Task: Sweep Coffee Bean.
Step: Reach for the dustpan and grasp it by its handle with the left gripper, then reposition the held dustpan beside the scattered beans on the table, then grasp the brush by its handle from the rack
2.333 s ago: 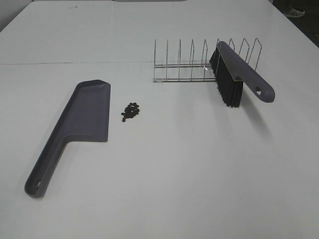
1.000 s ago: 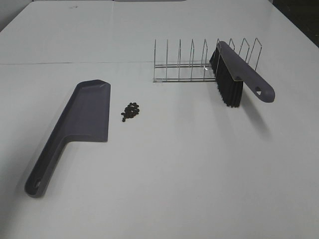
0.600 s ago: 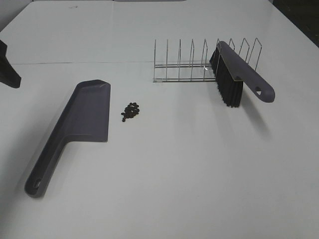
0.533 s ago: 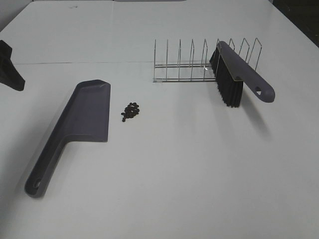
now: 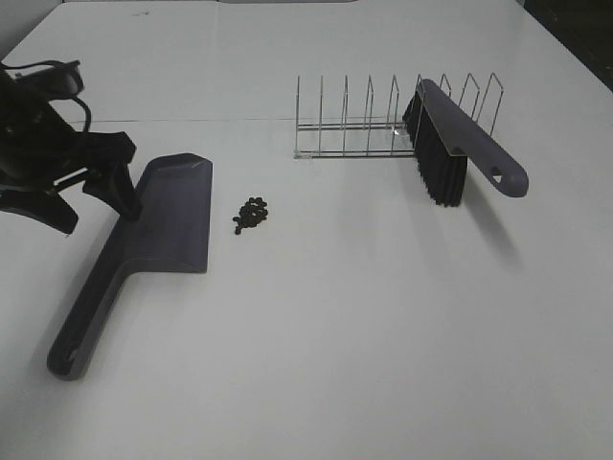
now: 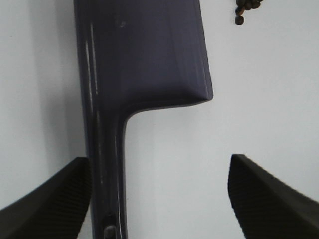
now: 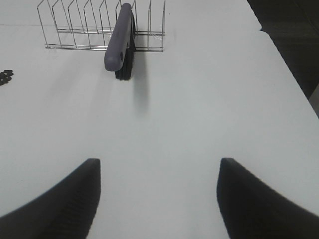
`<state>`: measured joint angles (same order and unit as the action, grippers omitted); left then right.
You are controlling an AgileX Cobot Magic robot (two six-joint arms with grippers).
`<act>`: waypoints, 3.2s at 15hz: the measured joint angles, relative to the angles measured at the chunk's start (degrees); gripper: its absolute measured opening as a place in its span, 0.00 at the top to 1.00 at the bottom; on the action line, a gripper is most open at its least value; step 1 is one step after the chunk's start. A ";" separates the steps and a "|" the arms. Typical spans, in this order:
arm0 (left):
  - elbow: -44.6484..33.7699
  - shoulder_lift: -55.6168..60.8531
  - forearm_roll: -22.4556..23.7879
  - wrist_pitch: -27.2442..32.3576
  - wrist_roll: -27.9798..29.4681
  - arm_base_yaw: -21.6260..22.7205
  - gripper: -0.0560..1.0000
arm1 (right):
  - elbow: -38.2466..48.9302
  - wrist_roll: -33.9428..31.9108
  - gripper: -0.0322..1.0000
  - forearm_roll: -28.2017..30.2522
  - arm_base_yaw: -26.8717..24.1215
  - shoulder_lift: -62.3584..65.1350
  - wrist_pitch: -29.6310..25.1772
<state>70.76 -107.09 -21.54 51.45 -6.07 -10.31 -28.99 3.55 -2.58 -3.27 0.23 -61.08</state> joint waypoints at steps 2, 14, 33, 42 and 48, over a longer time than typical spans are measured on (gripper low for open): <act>1.38 -2.58 3.50 0.23 4.01 -2.06 0.27 | 0.00 0.00 0.40 0.00 0.00 0.00 0.00; 2.41 -11.97 16.16 -0.86 16.56 -6.07 0.27 | 0.00 0.00 0.40 0.00 0.00 0.00 0.00; 2.86 -13.46 21.54 -3.04 17.53 -6.07 0.61 | 0.00 0.00 0.40 0.00 0.00 0.00 0.00; 2.86 -7.39 22.12 -1.43 18.05 -6.07 0.61 | 0.00 0.00 0.40 0.00 0.00 0.00 0.00; 2.86 -7.39 22.12 -1.43 18.05 -6.07 0.61 | -4.41 1.66 0.41 -0.46 -0.06 -14.09 9.51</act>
<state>73.63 -114.48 0.57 50.02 11.97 -16.39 -33.40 5.21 -3.04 -3.32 -13.87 -51.57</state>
